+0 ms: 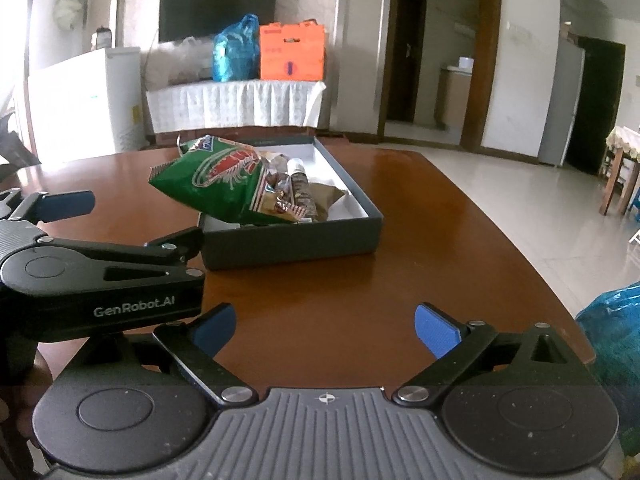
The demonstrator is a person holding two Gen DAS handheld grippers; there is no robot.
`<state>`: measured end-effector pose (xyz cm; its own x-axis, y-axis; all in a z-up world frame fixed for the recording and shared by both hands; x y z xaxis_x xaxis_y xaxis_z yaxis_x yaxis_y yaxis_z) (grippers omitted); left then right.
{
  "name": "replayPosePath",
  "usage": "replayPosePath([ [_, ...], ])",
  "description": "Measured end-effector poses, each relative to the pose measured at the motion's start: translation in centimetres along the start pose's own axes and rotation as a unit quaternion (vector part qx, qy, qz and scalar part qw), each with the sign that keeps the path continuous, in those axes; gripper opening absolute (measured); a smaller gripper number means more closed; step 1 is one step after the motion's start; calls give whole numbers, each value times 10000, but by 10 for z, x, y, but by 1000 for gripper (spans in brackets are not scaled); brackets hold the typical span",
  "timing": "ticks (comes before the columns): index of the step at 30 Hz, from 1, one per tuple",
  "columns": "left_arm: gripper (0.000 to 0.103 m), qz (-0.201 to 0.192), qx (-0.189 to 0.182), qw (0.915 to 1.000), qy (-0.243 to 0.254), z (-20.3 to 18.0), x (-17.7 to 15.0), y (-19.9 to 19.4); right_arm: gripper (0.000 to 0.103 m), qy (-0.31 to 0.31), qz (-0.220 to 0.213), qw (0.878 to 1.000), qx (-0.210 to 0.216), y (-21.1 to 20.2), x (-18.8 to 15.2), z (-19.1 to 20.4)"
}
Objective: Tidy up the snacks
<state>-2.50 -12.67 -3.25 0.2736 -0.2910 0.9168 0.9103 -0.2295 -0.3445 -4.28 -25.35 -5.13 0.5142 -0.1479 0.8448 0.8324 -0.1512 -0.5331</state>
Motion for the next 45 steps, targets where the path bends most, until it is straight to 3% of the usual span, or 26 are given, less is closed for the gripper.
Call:
replayPosePath([
  [7,103,78,621,9980,41,2,0,4,99,57,77,10000,19,5,-1,-3],
  [12,103,102,206,9997,33,-2,0,4,101,-1,109,9999,36,7,-1,0],
  [26,103,135,-19,9998,-161,0,2,6,102,-65,166,9998,62,7,-3,0],
  [45,103,82,-165,9998,-30,-6,4,4,102,-124,199,9997,59,8,-4,1],
])
Point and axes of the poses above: each gripper's, at about its wrist camera, not at the fingertips, and y roughly the way its jaws point, z to its left, x to its top, the point moved 5 cm from there along y, roughly the way its jaws point, and after that the axes turned 8 degrees about x, right-handed, at the moved point
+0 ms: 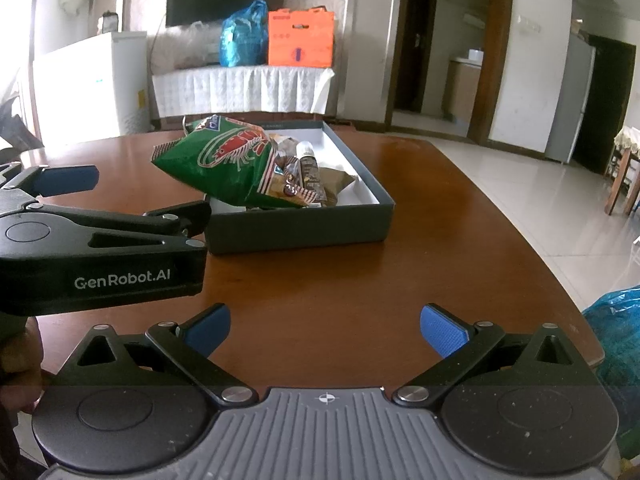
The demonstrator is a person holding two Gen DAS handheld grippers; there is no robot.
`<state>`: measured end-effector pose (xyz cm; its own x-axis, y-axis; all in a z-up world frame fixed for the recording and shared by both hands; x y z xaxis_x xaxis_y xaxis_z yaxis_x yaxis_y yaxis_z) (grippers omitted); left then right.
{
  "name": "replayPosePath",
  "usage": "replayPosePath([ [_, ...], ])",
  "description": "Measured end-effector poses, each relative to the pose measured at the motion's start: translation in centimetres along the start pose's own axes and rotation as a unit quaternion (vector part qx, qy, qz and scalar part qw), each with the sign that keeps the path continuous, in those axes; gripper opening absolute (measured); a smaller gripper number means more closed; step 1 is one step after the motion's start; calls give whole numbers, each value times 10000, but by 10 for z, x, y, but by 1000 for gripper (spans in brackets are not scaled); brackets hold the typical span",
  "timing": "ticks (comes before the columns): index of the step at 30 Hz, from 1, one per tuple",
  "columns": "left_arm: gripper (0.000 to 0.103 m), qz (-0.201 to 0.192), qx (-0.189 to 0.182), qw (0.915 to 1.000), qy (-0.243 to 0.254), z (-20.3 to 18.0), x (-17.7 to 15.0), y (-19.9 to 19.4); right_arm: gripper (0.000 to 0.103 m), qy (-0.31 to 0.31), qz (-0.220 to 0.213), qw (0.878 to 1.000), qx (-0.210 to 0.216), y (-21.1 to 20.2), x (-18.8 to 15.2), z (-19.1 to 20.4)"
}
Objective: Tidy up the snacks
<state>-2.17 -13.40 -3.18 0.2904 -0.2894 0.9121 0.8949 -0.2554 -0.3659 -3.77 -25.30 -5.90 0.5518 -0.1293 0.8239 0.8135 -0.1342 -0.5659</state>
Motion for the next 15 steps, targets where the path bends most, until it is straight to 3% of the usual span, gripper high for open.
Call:
replayPosePath([
  [15,103,4,49,10000,-65,2,1,1,102,-36,16,10000,15,2,-1,0],
])
Point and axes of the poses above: each gripper's, at about its wrist camera, not at the fingertips, and y roughly the way its jaws point, z to its left, x to its top, the point moved 5 cm from there along y, roughly the way its jaws point, and after that the axes turned 8 degrees about x, right-handed, at the moved point
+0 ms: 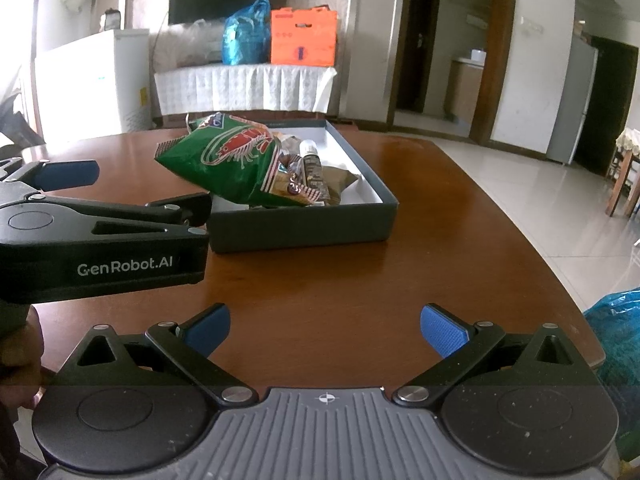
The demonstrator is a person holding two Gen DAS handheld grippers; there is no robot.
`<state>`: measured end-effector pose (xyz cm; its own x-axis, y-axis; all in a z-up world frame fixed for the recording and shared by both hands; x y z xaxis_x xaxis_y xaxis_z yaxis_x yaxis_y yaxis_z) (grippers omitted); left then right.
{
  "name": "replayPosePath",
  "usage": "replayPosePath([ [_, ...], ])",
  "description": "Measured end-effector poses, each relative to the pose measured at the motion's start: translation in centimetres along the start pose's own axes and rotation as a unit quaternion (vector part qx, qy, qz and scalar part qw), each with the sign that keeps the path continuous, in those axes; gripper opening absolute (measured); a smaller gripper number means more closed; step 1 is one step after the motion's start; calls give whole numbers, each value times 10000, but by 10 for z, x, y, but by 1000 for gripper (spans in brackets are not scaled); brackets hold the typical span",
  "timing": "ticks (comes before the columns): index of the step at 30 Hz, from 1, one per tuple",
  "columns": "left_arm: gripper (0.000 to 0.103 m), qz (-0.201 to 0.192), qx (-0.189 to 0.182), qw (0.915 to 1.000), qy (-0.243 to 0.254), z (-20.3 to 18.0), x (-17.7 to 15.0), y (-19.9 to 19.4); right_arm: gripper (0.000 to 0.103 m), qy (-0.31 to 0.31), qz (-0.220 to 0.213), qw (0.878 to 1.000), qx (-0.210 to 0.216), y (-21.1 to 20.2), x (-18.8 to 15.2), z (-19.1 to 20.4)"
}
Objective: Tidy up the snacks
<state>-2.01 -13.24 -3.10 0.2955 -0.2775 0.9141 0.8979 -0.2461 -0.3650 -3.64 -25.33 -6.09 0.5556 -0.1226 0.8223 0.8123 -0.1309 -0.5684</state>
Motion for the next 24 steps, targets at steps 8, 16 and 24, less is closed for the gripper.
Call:
replayPosePath([
  [8,103,33,5,10000,-29,0,0,0,103,-5,1,10000,6,0,0,0],
  [16,103,27,-51,9999,-93,0,2,-1,103,1,7,10000,11,1,0,-1],
  [24,102,-19,54,10000,-71,-3,3,-2,103,-6,3,10000,10,1,0,-1],
])
Point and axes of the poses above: each gripper's, at about its wrist camera, not at the fingertips, and y roughly the way its jaws point, z to its left, x to its top, the point moved 5 cm from there along y, roughly the way its jaws point, and after that the axes turned 8 degrees about x, right-handed, at the moved point
